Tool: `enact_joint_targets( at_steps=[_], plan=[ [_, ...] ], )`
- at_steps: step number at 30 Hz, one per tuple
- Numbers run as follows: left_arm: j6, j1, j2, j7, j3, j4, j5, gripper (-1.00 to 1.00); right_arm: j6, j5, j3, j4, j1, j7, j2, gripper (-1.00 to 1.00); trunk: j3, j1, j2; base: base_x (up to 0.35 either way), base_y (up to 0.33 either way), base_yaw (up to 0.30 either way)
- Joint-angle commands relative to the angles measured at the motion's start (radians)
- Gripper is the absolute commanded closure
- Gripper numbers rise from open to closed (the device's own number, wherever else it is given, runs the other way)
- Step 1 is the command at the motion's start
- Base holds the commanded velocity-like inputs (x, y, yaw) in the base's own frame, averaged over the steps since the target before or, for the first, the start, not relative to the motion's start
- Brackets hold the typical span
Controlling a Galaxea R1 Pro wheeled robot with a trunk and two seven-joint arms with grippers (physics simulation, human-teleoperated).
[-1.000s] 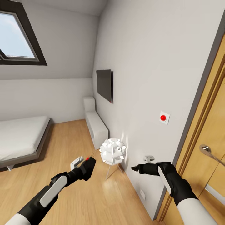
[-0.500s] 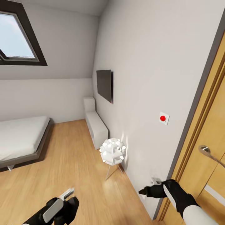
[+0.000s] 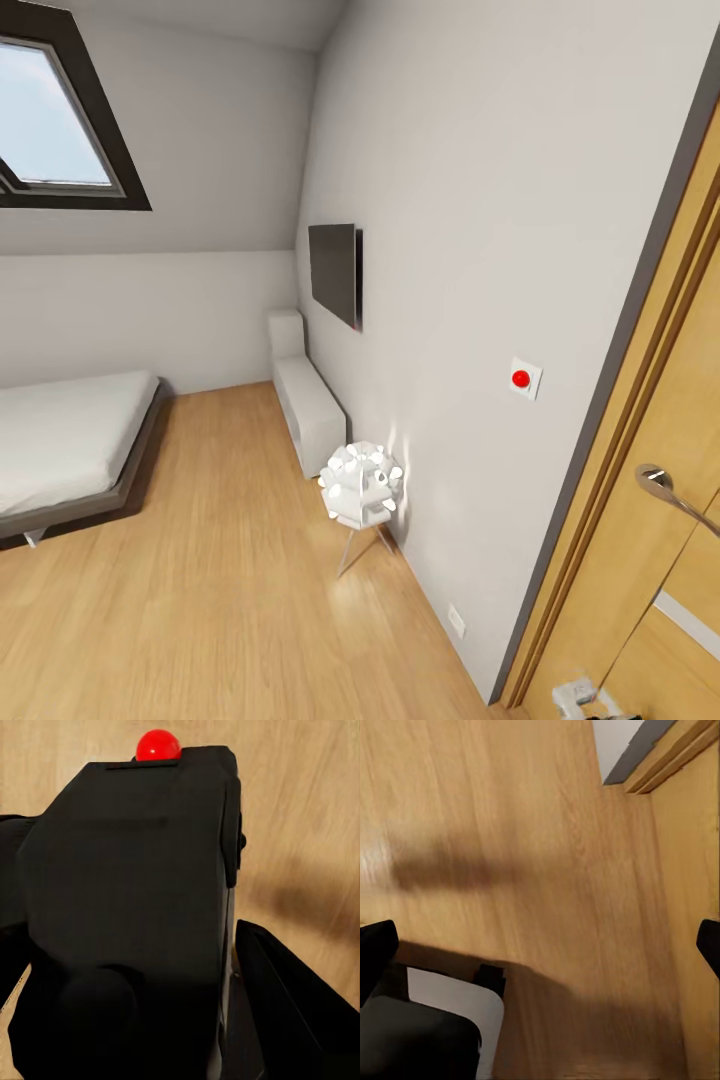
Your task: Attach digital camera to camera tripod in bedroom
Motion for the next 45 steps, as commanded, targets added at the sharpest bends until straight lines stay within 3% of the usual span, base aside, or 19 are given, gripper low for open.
enact_joint_targets(
  at_steps=[1,2,3,4,12,24,33,45],
  plan=[
    [-0.021,0.015,-0.003,0.004,-0.008,0.003,-0.009,1.00,-0.013,0.005,0.000,0.007,0.034,-0.022,-0.002,-1.00,-0.002,0.000,-0.002,0.000,0.000,0.000],
    [-0.031,0.027,-0.004,0.004,-0.008,0.004,-0.014,1.00,-0.018,0.005,0.000,0.009,0.053,-0.032,-0.002,-1.00,-0.002,0.000,-0.002,0.000,0.000,0.000],
    [-0.057,0.086,-0.007,0.003,-0.009,0.007,-0.025,1.00,-0.031,0.006,-0.001,0.014,0.122,-0.055,-0.003,-1.00,-0.002,0.000,-0.002,0.000,0.000,0.000],
    [-0.064,0.112,-0.009,0.002,-0.009,0.007,-0.028,1.00,-0.035,0.006,-0.002,0.015,0.149,-0.061,-0.004,-1.00,-0.002,0.000,-0.002,0.000,0.000,0.000],
    [-0.085,0.201,-0.026,-0.017,-0.008,0.009,-0.031,1.00,-0.042,0.007,-0.002,0.017,0.232,-0.078,0.007,-1.00,-0.002,0.000,-0.002,0.000,0.000,0.000],
    [-0.210,0.228,-0.038,-0.035,-0.008,0.009,-0.021,1.00,-0.044,0.007,-0.002,0.017,0.250,-0.082,0.008,-1.00,-0.002,0.000,-0.002,0.000,0.000,0.000],
    [-0.223,0.229,-0.040,-0.111,-0.005,0.011,-0.015,1.00,-0.044,0.008,-0.003,0.016,0.251,-0.082,0.008,-1.00,-0.002,0.000,-0.002,0.000,0.000,0.000],
    [-0.223,0.230,-0.040,-0.132,-0.004,0.011,-0.016,1.00,-0.044,0.008,-0.005,0.016,0.251,-0.082,0.003,-1.00,-0.002,0.000,-0.002,0.000,0.000,0.000]
  ],
)
